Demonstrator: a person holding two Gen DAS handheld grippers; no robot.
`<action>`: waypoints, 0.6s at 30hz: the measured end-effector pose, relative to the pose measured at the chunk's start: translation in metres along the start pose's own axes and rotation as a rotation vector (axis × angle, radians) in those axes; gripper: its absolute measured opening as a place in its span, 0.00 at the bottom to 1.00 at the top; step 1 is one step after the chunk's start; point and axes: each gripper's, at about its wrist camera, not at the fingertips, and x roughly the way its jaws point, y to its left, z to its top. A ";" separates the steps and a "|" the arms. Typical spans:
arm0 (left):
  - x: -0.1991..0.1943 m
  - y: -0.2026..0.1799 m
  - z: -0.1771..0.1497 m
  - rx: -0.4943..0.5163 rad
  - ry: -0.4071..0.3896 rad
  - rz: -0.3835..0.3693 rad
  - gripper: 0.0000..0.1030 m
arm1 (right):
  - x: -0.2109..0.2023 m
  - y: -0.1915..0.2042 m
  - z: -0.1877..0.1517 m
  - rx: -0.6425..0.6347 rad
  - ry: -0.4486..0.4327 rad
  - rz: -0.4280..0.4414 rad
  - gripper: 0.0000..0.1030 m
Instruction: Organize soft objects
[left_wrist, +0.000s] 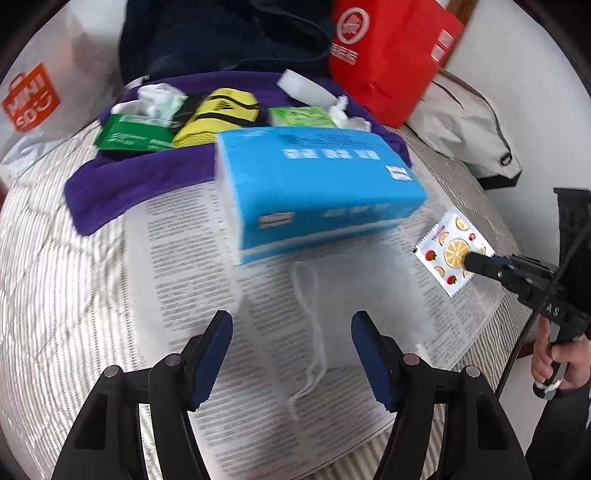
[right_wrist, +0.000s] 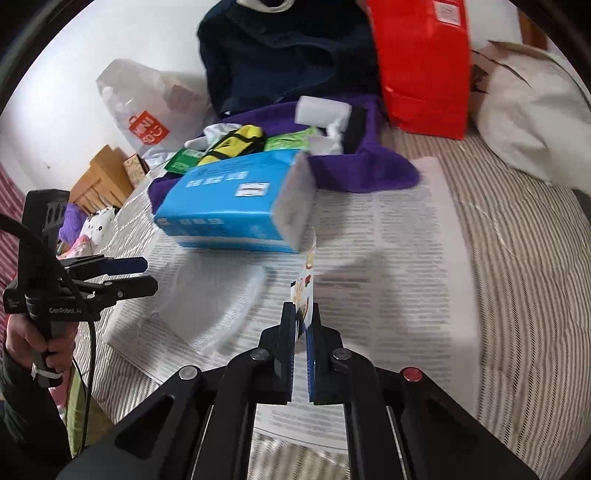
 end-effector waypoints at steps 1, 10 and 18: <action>0.002 -0.003 0.001 0.009 0.002 -0.004 0.63 | 0.001 -0.005 0.000 0.018 0.001 0.011 0.05; 0.010 -0.012 0.006 0.021 0.033 0.019 0.63 | 0.028 -0.009 0.008 0.051 0.036 0.091 0.10; 0.007 0.002 0.003 -0.004 0.041 0.042 0.63 | 0.038 0.001 0.022 0.051 0.039 0.154 0.11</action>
